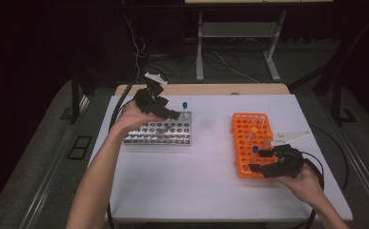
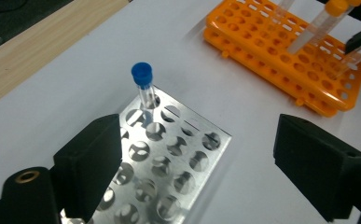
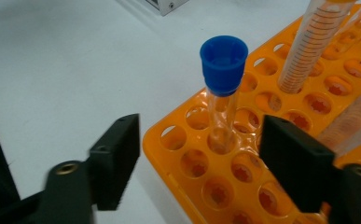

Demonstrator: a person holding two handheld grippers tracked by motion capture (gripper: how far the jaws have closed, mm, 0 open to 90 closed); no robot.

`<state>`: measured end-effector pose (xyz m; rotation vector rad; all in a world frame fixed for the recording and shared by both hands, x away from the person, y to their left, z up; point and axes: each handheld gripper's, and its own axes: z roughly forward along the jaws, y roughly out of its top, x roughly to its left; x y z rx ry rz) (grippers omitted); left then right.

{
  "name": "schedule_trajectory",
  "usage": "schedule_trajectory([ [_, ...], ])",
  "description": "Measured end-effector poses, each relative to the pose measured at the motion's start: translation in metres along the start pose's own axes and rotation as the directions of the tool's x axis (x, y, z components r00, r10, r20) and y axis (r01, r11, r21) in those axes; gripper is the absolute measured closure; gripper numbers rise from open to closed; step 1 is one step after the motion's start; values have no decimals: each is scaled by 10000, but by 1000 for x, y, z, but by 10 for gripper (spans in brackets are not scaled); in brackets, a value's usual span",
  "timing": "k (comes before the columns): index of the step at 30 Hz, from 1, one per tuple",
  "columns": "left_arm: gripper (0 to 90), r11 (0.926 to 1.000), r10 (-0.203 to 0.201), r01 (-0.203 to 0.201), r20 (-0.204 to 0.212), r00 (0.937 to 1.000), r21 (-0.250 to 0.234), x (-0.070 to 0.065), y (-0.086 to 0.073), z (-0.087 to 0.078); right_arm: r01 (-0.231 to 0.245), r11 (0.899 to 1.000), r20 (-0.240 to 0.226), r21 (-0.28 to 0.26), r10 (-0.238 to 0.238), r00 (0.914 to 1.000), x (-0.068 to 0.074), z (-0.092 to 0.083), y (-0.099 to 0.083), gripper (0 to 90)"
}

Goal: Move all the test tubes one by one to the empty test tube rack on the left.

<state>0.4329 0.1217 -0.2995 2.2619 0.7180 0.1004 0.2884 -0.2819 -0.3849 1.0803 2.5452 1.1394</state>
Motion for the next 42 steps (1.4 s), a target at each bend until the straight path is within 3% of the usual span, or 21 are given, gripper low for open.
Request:
schedule_trajectory([
  [9,4,9993,315,-317,-111,9994,-190,-30,-13,-15,257,9995,649,162,-267,9975,-1,10,3,528],
  [14,0,9968,668,-671,-102,9977,-442,-50,-21,-16,421,9991,955,109,-429,9945,-1,13,3,623],
  [19,0,9936,1098,-1095,77,9939,-261,-66,-28,-14,504,9987,1092,54,-507,9927,-1,16,2,752],
  [26,0,9921,1242,-1236,297,9918,-223,-78,-37,-12,591,9982,1100,96,-598,9921,1,16,3,759],
  [33,0,9919,1260,-1253,382,9913,-203,-80,-43,-8,824,9965,1181,168,-838,9895,4,15,7,761],
  [42,0,9918,1272,-1264,500,9906,-174,-80,-43,-5,927,9950,999,-376,-886,9910,7,-8,29,762],
])
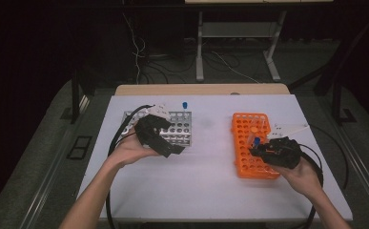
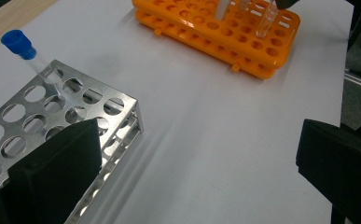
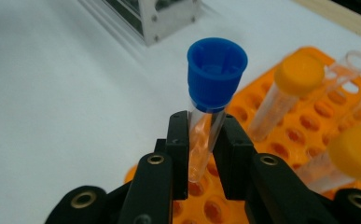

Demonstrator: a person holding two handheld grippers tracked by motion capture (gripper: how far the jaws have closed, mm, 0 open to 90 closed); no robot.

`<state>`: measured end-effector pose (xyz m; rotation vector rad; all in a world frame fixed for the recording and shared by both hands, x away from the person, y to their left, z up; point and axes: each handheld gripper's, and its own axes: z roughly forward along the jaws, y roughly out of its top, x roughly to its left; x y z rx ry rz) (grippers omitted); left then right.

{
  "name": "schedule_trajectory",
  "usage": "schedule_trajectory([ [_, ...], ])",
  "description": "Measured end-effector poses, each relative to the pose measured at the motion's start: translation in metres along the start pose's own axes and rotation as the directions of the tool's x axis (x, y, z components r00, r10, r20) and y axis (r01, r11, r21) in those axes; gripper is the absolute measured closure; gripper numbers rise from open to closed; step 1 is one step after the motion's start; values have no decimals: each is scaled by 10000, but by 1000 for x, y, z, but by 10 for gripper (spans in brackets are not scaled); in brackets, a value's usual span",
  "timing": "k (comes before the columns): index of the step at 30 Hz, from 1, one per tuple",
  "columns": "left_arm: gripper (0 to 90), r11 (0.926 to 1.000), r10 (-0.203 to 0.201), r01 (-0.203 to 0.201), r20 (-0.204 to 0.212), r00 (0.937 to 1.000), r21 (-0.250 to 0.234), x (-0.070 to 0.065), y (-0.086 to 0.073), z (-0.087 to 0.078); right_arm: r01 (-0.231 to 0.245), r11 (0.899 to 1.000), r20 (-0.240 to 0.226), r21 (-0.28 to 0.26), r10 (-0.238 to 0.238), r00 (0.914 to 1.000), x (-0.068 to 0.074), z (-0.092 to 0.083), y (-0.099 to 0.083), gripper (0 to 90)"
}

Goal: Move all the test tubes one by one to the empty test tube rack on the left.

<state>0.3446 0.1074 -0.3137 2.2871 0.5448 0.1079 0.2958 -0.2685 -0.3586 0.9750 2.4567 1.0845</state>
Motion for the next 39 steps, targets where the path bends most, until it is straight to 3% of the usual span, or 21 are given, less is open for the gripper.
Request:
schedule_trajectory([
  [7,0,9999,115,-115,95,9999,16,-2,3,-2,402,9991,-465,-144,-408,9981,9,-4,21,762],
  [21,8,9979,647,-650,407,9971,65,-9,18,-1,1182,9930,-1492,39,-1163,9820,37,18,51,761],
  [33,44,9916,1252,-1273,776,9891,229,-19,36,4,1603,9868,-2109,214,-1522,9656,50,37,68,761],
  [39,113,9872,1505,-1552,1058,9829,375,-24,44,9,1823,9828,-2300,281,-1712,9580,56,43,73,761],
])
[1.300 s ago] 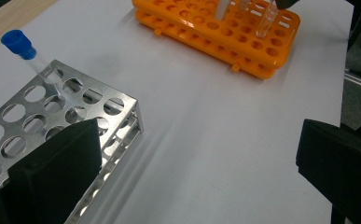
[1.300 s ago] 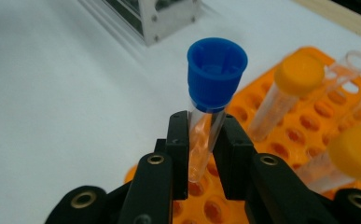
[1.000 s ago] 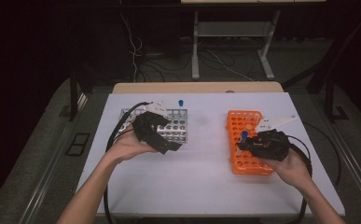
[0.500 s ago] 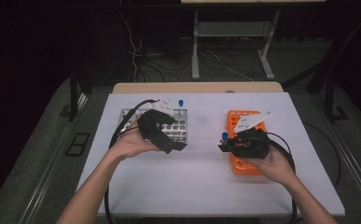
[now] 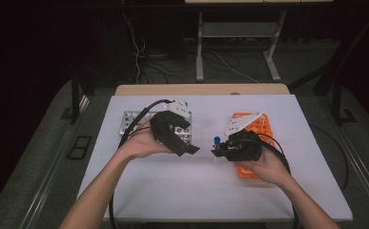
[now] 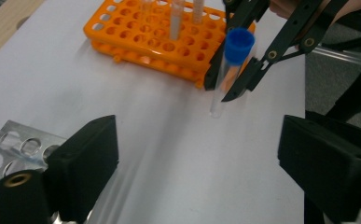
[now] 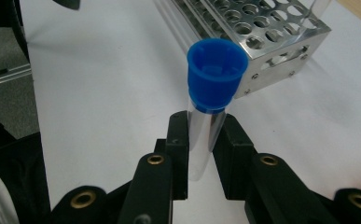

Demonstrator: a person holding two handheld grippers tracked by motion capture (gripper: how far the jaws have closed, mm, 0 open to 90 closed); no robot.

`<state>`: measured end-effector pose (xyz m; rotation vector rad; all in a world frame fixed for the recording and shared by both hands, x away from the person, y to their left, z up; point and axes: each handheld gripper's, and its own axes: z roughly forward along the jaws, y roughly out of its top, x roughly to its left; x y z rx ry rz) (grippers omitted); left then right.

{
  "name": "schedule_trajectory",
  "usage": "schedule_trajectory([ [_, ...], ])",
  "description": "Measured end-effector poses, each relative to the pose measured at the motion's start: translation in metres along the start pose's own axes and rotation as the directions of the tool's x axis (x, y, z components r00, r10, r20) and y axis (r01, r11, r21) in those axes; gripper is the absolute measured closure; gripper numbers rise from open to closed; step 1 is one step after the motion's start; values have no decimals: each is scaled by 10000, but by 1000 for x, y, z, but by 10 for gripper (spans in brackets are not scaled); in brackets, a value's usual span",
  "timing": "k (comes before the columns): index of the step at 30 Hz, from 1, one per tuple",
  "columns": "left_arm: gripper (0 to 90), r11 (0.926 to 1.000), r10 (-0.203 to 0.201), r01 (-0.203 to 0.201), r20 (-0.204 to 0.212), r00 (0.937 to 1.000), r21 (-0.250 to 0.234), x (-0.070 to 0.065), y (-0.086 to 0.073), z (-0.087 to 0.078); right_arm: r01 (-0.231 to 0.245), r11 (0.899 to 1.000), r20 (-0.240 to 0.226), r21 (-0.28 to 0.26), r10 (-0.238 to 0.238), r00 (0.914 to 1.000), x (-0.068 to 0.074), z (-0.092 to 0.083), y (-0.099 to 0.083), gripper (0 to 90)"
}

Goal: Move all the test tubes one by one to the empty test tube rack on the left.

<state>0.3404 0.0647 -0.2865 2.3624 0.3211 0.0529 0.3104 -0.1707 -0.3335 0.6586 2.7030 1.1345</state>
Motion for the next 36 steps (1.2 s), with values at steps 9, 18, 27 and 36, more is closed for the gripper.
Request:
schedule_trajectory([
  [9,282,9974,594,-612,473,9971,376,-5,8,9,212,9995,-252,219,-206,9995,5,12,7,761],
  [18,503,9897,1138,-1219,1040,9880,752,-8,13,17,454,9984,-487,343,-437,9979,13,25,12,761],
  [27,710,9863,1175,-1305,1256,9851,1012,-7,12,21,615,9976,-690,313,-592,9959,19,35,15,760],
  [36,743,9872,1102,-1254,1476,9829,984,-3,11,20,458,9988,-808,187,-442,9957,18,37,16,742],
])
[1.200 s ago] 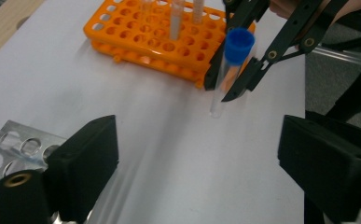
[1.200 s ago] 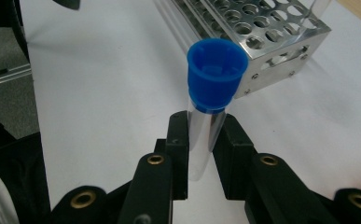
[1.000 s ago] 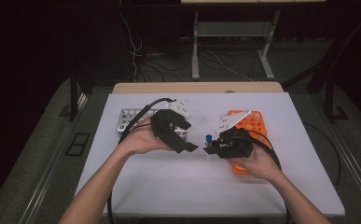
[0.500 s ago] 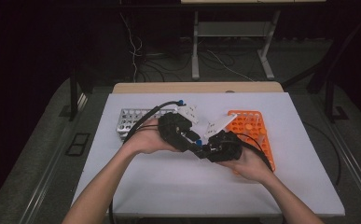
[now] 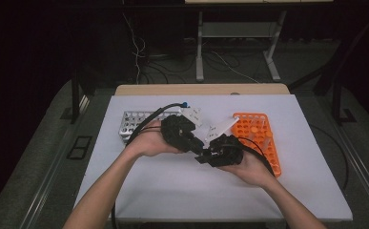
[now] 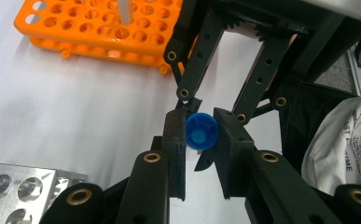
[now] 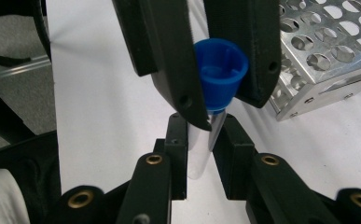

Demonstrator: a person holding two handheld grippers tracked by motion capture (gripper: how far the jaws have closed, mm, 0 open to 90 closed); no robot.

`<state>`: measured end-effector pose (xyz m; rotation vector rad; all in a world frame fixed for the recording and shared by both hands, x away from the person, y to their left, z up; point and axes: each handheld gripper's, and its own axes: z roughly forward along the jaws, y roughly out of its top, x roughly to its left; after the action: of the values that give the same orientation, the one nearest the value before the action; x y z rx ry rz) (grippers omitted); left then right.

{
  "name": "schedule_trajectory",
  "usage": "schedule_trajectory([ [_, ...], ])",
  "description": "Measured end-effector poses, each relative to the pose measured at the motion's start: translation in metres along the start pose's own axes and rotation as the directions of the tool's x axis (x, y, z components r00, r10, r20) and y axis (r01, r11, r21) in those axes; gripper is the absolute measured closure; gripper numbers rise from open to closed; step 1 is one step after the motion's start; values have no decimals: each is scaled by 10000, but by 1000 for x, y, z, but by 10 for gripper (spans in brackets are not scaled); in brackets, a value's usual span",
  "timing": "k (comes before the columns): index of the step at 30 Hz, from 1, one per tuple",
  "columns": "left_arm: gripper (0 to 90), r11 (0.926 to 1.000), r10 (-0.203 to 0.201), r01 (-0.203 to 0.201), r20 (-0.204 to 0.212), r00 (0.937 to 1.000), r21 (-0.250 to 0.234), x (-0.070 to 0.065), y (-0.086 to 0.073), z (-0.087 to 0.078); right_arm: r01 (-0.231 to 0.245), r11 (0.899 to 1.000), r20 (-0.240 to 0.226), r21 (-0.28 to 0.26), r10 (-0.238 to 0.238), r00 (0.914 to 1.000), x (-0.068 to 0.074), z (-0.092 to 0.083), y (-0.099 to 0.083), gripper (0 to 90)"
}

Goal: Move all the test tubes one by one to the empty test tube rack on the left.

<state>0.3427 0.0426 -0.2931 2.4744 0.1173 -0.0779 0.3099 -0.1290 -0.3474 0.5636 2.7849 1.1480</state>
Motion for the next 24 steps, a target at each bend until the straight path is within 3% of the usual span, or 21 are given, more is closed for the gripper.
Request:
schedule_trajectory([
  [9,744,9997,-245,246,-130,9996,51,6,-4,-10,-446,9985,39,-303,448,9990,-6,-10,-3,532],
  [16,745,9991,-410,412,-562,9976,27,17,-8,-27,-765,9955,106,-559,772,9970,-7,-25,-7,435],
  [24,746,9965,-833,823,-1161,9897,-130,32,-13,-51,-1302,9856,202,-1074,1331,9909,-10,-46,-14,207],
])
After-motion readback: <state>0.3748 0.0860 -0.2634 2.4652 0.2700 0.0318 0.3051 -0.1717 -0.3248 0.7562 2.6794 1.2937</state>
